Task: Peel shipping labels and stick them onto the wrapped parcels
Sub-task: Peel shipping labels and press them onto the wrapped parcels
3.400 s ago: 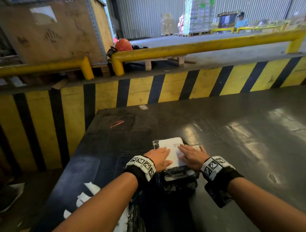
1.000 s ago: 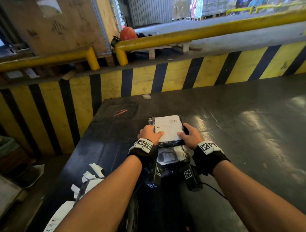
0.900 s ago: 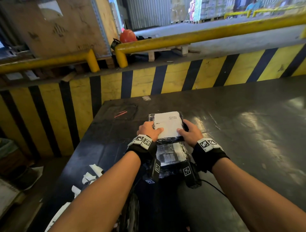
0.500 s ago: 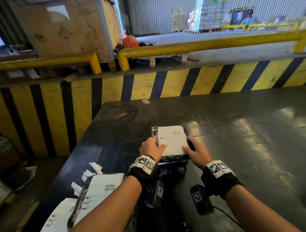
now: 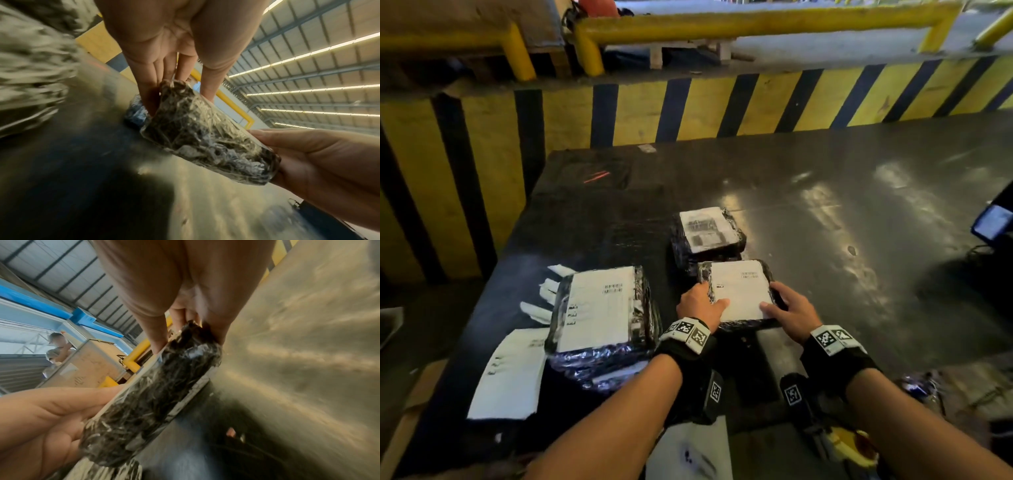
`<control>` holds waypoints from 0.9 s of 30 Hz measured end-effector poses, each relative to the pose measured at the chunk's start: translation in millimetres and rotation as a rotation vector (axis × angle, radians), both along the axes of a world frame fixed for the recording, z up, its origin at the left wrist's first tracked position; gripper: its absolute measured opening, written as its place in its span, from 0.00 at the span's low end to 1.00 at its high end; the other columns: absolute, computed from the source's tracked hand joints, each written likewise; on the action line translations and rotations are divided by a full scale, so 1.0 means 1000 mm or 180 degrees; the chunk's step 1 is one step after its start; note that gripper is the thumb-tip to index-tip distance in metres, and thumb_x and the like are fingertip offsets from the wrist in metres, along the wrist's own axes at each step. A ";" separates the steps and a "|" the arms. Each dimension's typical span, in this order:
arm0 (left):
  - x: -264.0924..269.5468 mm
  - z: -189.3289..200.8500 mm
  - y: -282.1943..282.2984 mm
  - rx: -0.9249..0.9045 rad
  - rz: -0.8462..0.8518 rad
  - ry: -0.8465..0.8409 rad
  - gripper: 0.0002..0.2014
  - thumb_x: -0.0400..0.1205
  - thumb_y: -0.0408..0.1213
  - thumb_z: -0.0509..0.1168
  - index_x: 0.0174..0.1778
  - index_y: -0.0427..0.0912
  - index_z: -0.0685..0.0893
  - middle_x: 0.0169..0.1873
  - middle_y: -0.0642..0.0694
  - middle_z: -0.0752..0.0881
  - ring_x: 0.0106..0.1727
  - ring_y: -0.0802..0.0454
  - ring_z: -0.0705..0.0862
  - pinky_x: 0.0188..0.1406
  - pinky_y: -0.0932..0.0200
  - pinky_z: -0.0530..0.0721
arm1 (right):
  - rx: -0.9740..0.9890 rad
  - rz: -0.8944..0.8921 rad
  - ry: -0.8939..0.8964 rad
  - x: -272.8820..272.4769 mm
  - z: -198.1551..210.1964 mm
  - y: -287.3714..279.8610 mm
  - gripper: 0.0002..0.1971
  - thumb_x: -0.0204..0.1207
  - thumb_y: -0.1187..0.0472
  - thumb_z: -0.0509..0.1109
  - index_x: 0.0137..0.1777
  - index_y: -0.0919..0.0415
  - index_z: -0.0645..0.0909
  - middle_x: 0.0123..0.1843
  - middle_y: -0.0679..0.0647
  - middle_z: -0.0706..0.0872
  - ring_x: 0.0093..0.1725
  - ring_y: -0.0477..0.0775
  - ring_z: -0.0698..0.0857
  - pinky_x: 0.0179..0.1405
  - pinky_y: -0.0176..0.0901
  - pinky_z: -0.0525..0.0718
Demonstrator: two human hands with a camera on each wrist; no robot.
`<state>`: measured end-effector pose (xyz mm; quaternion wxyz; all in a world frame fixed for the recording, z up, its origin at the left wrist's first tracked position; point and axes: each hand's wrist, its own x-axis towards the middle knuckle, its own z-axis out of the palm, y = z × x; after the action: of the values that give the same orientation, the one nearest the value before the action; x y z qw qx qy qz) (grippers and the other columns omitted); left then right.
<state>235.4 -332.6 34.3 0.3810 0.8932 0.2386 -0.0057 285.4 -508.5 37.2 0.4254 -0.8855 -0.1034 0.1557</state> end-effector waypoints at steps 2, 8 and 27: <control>-0.011 -0.011 -0.002 -0.0043 0.0024 0.0063 0.19 0.77 0.46 0.69 0.63 0.43 0.82 0.61 0.42 0.86 0.63 0.40 0.82 0.62 0.52 0.80 | -0.0070 0.0067 0.0103 -0.010 -0.010 -0.001 0.27 0.75 0.60 0.71 0.74 0.61 0.70 0.70 0.60 0.79 0.69 0.60 0.77 0.67 0.44 0.71; -0.025 -0.036 -0.001 -0.0115 0.0204 0.0230 0.20 0.77 0.42 0.69 0.65 0.42 0.81 0.62 0.42 0.85 0.64 0.39 0.81 0.64 0.52 0.79 | -0.0144 0.0330 0.0344 -0.012 -0.031 0.004 0.27 0.75 0.61 0.71 0.74 0.60 0.70 0.70 0.60 0.79 0.68 0.60 0.78 0.65 0.43 0.72; -0.042 0.004 0.003 0.0562 -0.0388 0.0970 0.25 0.79 0.45 0.67 0.68 0.35 0.76 0.66 0.36 0.81 0.66 0.38 0.79 0.64 0.50 0.78 | -0.1242 0.1111 -0.0492 -0.017 -0.024 0.030 0.31 0.80 0.52 0.63 0.80 0.60 0.58 0.84 0.55 0.57 0.79 0.57 0.65 0.76 0.47 0.64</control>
<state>193.3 -329.7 38.3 0.2595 0.9248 0.2386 -0.1430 268.2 -478.1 13.0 0.2043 -0.9287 -0.2547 0.1757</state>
